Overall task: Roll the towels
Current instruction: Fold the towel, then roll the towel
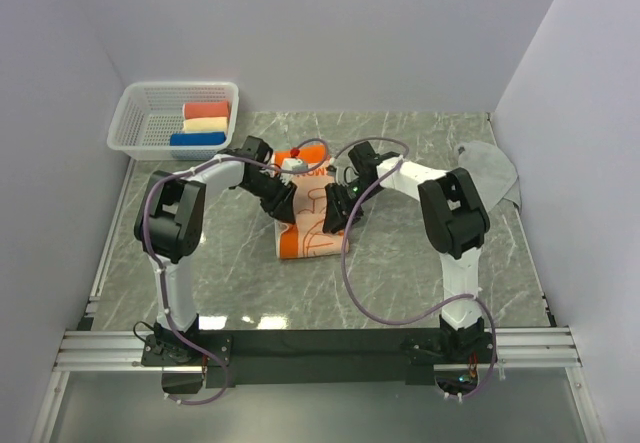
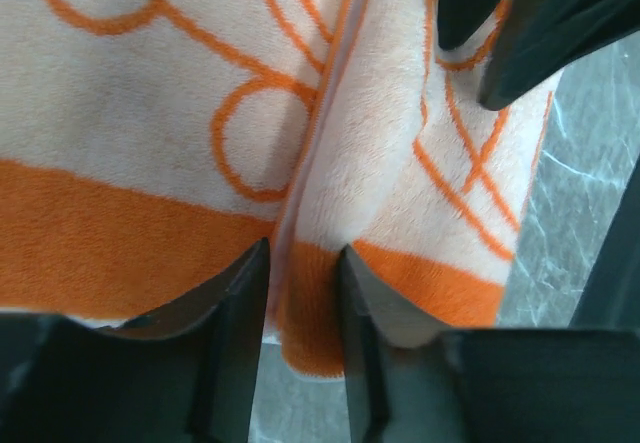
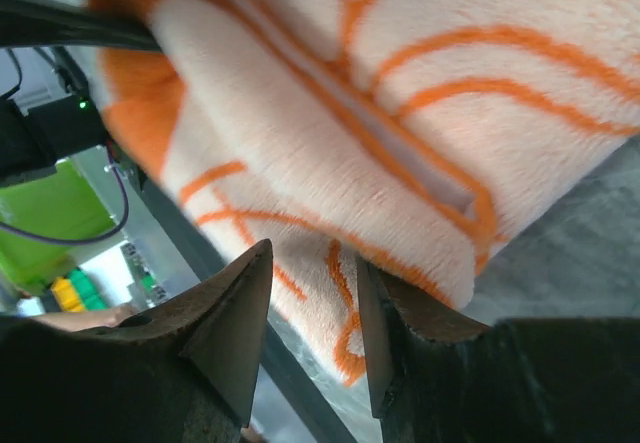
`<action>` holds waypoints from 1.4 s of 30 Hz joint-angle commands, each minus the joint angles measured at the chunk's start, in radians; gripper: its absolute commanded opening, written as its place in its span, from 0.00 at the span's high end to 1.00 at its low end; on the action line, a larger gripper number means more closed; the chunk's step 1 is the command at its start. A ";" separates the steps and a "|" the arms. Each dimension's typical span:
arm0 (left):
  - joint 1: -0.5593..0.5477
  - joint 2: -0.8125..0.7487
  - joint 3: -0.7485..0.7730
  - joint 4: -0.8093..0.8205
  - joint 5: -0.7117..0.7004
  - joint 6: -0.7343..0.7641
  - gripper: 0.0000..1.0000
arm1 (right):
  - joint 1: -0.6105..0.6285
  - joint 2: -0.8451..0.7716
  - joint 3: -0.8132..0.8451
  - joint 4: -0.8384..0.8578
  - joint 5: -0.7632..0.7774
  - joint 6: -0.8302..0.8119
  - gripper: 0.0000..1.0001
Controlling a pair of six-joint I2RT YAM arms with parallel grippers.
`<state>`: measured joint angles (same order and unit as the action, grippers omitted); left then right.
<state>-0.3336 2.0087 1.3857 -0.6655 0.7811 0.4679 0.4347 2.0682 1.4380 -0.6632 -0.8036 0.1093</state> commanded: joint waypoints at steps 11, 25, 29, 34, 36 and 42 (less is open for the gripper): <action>0.119 -0.537 -0.256 0.105 -0.176 0.156 0.35 | 0.036 -0.011 -0.018 -0.003 0.149 0.000 0.55; -0.484 -0.714 -0.668 0.501 -0.759 0.293 0.32 | 0.056 0.020 -0.030 0.008 0.167 0.047 0.62; -0.562 -0.654 -0.702 0.584 -0.816 0.287 0.33 | 0.056 0.035 -0.028 0.007 0.161 0.050 0.62; -0.608 -0.584 -0.734 0.687 -0.859 0.298 0.32 | 0.055 0.040 -0.028 0.008 0.147 0.055 0.62; -0.613 -0.552 -0.720 0.696 -0.873 0.287 0.32 | 0.055 0.041 -0.030 0.010 0.142 0.056 0.62; -0.602 -0.453 -0.692 0.637 -0.864 0.272 0.62 | 0.053 0.035 -0.025 0.001 0.124 0.056 0.63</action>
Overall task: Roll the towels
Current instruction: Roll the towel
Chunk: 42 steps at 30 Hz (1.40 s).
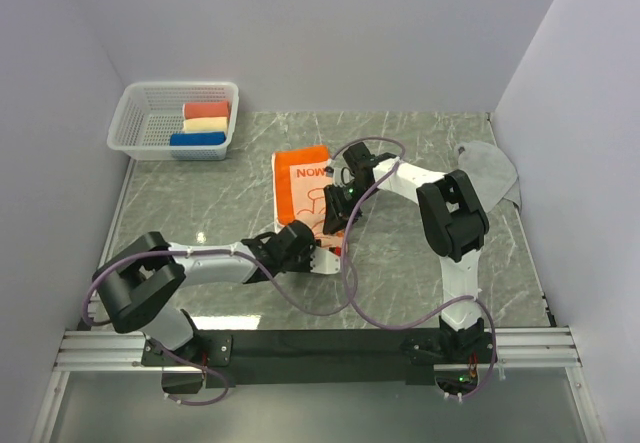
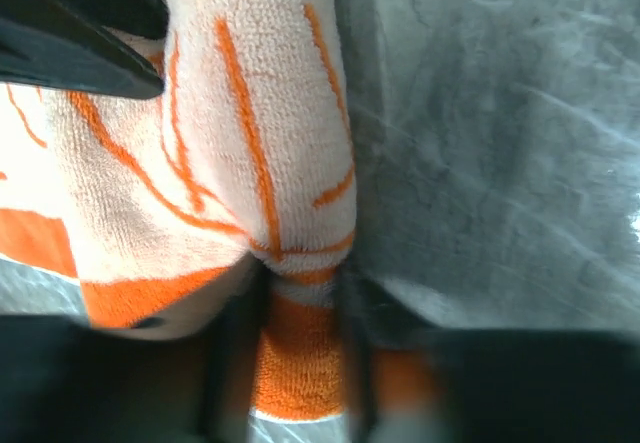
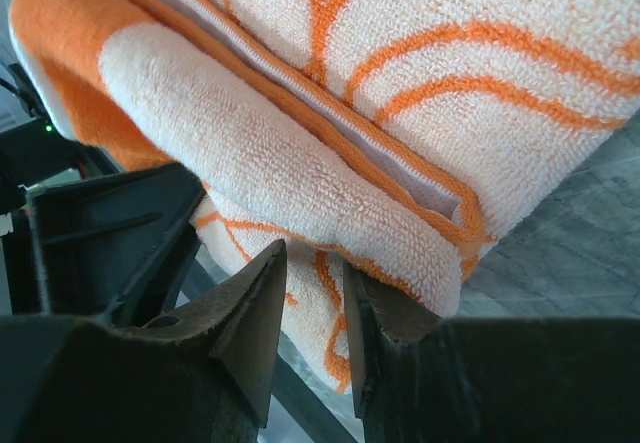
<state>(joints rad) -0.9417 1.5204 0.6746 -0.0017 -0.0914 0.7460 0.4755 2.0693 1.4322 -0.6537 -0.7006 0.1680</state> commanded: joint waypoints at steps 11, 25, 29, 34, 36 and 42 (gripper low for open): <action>0.231 0.092 0.270 -0.547 0.550 -0.054 0.99 | -0.141 -0.292 -0.098 0.069 -0.013 -0.076 0.47; 0.464 0.541 0.660 -1.026 0.900 0.026 0.99 | -0.146 -0.902 -0.400 0.084 0.209 -0.527 0.36; 0.495 0.642 0.781 -1.113 0.912 0.041 0.99 | 0.073 -1.032 -0.509 0.175 0.377 -0.613 0.32; 0.511 0.704 0.835 -1.130 0.895 0.030 0.99 | 0.363 -0.915 -0.518 0.250 0.642 -0.677 0.32; 0.515 0.722 0.850 -1.135 0.889 0.029 0.99 | 0.440 -0.852 -0.518 0.314 0.762 -0.711 0.32; 0.526 0.744 0.864 -1.150 0.891 0.027 0.98 | 0.543 -0.600 -0.469 0.475 0.872 -0.748 0.32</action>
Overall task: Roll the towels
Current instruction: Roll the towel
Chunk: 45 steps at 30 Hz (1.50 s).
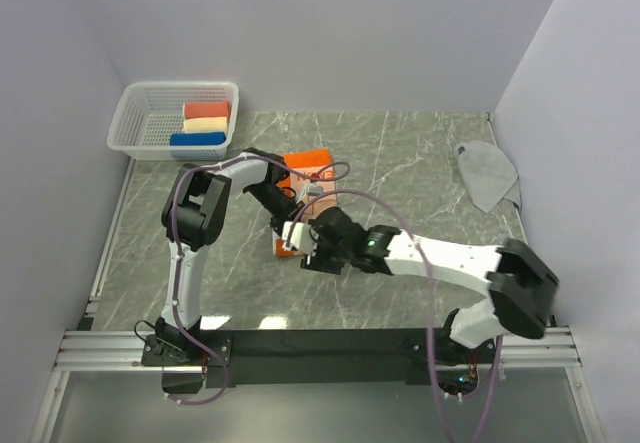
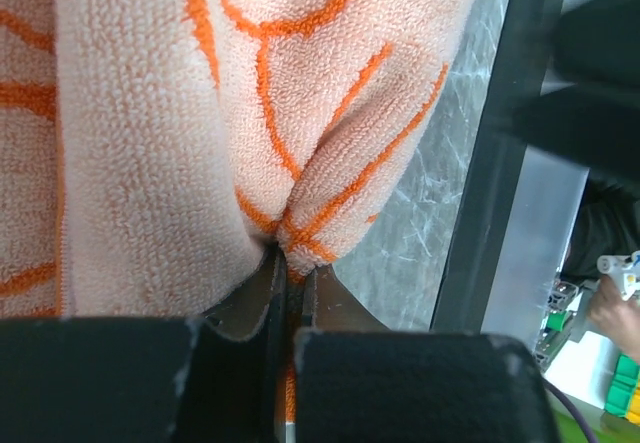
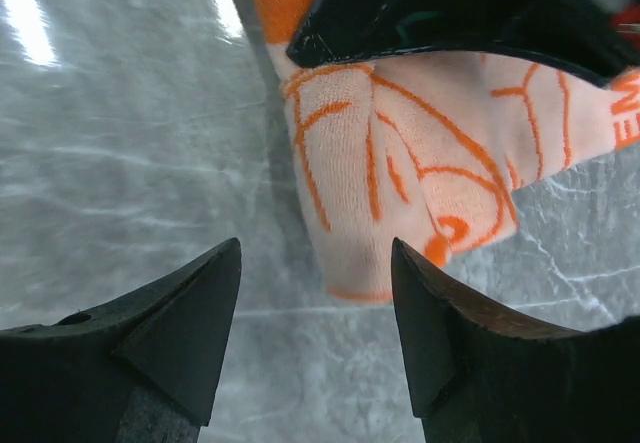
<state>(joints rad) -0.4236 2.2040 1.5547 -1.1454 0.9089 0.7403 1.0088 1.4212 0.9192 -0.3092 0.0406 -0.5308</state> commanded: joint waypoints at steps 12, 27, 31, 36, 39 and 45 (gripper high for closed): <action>0.055 0.054 -0.025 -0.005 -0.114 0.034 0.95 | -0.024 0.268 0.032 0.200 0.052 -0.097 0.74; 0.161 -0.125 -0.269 -0.016 0.097 0.100 0.74 | -0.222 0.410 0.299 -0.378 -0.674 0.035 1.00; 0.209 -0.171 -0.257 -0.019 0.154 0.097 0.67 | -0.245 0.487 0.366 -0.477 -0.748 0.046 1.00; 0.287 -0.289 -0.243 0.019 0.153 0.056 0.59 | -0.283 0.587 0.432 -0.554 -0.827 0.064 1.00; 0.356 -0.374 -0.249 0.042 0.137 0.036 0.56 | -0.302 0.625 0.461 -0.590 -0.878 0.074 1.00; 0.411 -0.679 -0.370 0.172 -0.008 0.044 0.46 | -0.328 0.718 0.536 -0.660 -0.941 0.120 1.00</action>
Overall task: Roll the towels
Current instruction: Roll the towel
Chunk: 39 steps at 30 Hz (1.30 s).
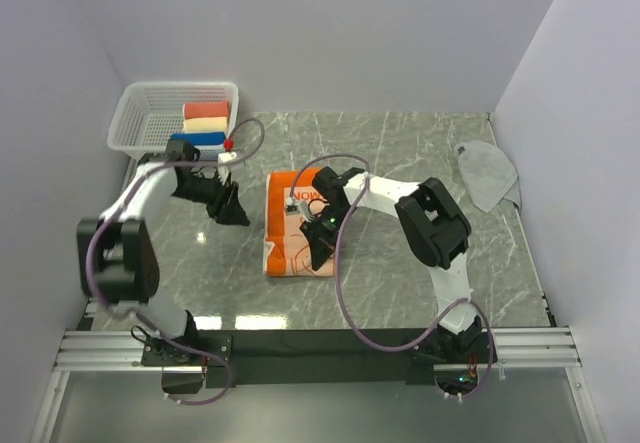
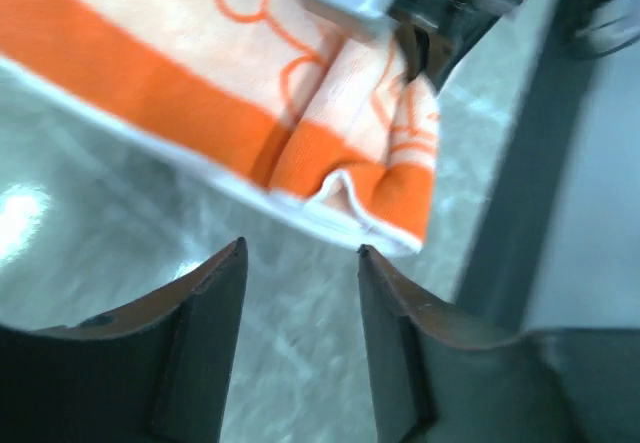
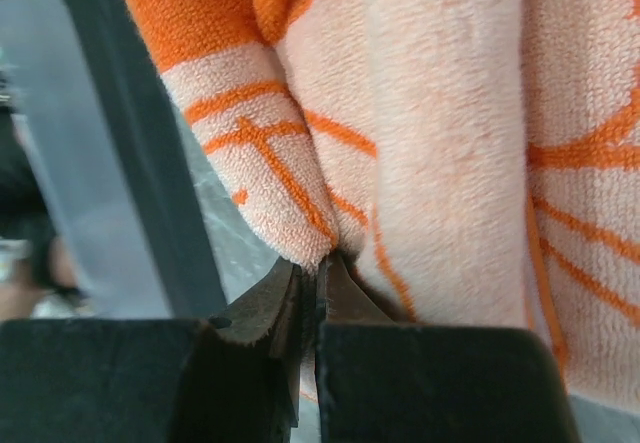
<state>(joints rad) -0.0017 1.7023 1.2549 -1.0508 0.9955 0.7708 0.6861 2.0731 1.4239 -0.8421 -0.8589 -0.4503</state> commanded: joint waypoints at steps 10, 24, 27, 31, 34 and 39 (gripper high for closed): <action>-0.525 -0.888 -0.668 0.604 -0.625 0.071 0.24 | -0.056 0.237 0.203 -0.296 -0.181 0.071 1.00; -1.021 -0.655 -0.822 1.035 -1.101 0.153 0.25 | -0.074 0.367 0.314 -0.477 -0.282 -0.004 1.00; -1.021 -0.569 -0.819 1.078 -1.110 0.160 0.34 | -0.076 0.374 0.317 -0.485 -0.292 -0.010 1.00; -1.011 -0.449 -0.769 1.013 -1.086 0.061 0.60 | -0.080 0.372 0.316 -0.509 -0.316 -0.024 1.00; -0.942 -0.408 -0.689 0.864 -0.977 -0.019 0.82 | -0.089 0.346 0.300 -0.480 -0.307 -0.005 1.00; -0.815 -0.377 -0.591 0.646 -0.740 -0.057 0.99 | -0.134 0.225 0.288 -0.365 -0.217 0.126 0.81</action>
<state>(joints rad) -0.8841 1.3006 0.6094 -0.2127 0.0937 0.7784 0.5854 2.4145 1.7145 -1.2770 -1.1732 -0.3927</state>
